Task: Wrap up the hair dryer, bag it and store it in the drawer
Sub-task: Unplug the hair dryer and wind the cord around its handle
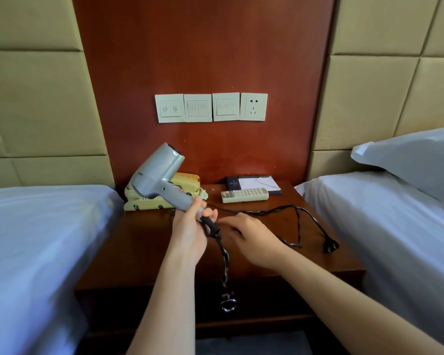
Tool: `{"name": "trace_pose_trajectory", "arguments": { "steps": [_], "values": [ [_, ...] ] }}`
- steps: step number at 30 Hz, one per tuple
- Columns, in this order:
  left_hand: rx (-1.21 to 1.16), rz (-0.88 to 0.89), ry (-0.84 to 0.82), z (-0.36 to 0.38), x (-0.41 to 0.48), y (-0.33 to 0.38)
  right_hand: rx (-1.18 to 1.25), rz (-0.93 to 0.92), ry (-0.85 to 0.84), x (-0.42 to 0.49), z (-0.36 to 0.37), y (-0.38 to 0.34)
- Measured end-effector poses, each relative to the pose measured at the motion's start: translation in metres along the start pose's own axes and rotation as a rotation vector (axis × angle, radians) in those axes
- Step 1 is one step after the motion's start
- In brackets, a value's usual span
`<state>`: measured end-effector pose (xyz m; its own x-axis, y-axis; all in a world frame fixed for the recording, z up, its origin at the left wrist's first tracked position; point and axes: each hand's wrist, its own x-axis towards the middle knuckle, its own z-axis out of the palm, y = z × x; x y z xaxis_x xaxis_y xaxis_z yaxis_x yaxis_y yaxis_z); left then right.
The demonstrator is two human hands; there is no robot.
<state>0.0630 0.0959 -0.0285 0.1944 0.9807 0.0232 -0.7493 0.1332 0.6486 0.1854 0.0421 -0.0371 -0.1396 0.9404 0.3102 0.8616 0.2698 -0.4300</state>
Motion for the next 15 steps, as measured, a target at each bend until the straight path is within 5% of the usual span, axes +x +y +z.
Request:
{"name": "trace_pose_trajectory", "arguments": {
  "steps": [7,15],
  "values": [
    [0.064,0.029,-0.013,-0.006,0.0,0.017,-0.226,0.093,0.244,-0.03,-0.018,0.041],
    [0.225,0.059,0.124,-0.032,0.004,0.023,-0.445,0.294,0.115,-0.037,-0.032,0.079]
  ]
}}
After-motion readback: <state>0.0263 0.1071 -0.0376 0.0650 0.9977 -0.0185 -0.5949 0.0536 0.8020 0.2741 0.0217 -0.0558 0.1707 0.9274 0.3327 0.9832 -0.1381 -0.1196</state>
